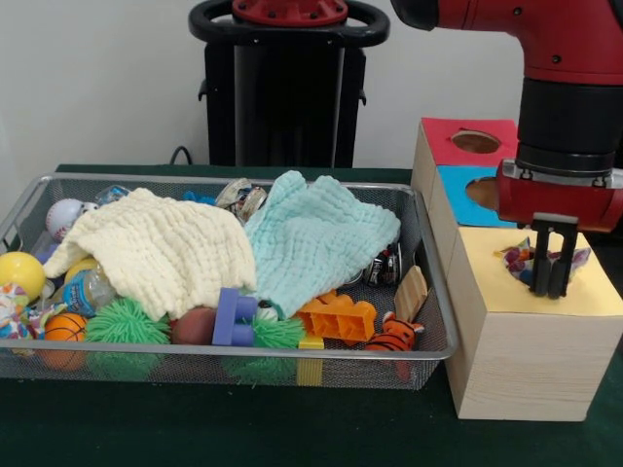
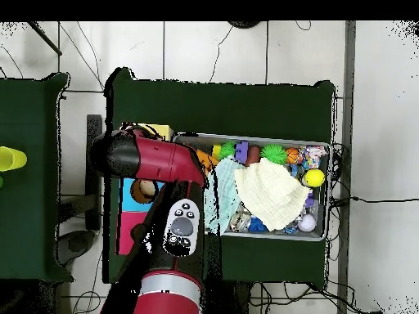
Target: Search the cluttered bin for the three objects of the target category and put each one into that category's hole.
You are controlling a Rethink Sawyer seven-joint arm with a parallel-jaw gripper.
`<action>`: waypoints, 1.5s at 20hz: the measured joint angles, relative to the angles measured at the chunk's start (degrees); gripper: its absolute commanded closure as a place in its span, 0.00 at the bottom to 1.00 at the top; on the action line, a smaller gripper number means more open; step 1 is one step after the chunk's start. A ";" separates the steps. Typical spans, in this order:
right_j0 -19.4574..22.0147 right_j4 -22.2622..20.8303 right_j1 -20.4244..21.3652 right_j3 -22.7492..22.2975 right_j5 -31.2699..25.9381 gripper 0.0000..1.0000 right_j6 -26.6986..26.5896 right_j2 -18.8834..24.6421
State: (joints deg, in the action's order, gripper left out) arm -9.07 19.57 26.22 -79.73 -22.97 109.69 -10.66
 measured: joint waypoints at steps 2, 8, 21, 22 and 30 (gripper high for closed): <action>0.00 0.00 0.01 0.00 -0.31 1.00 0.00 0.00; 0.00 0.01 0.02 0.10 -1.67 1.00 0.00 0.00; -0.16 -0.16 0.01 0.08 -7.29 1.00 0.00 0.01; -0.16 -0.20 0.01 0.08 -7.44 1.00 0.00 0.01; -0.16 -0.33 -0.11 0.09 -7.48 1.00 0.00 0.02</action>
State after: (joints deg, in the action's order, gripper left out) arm -9.23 19.24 26.11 -79.64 -30.46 109.69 -10.64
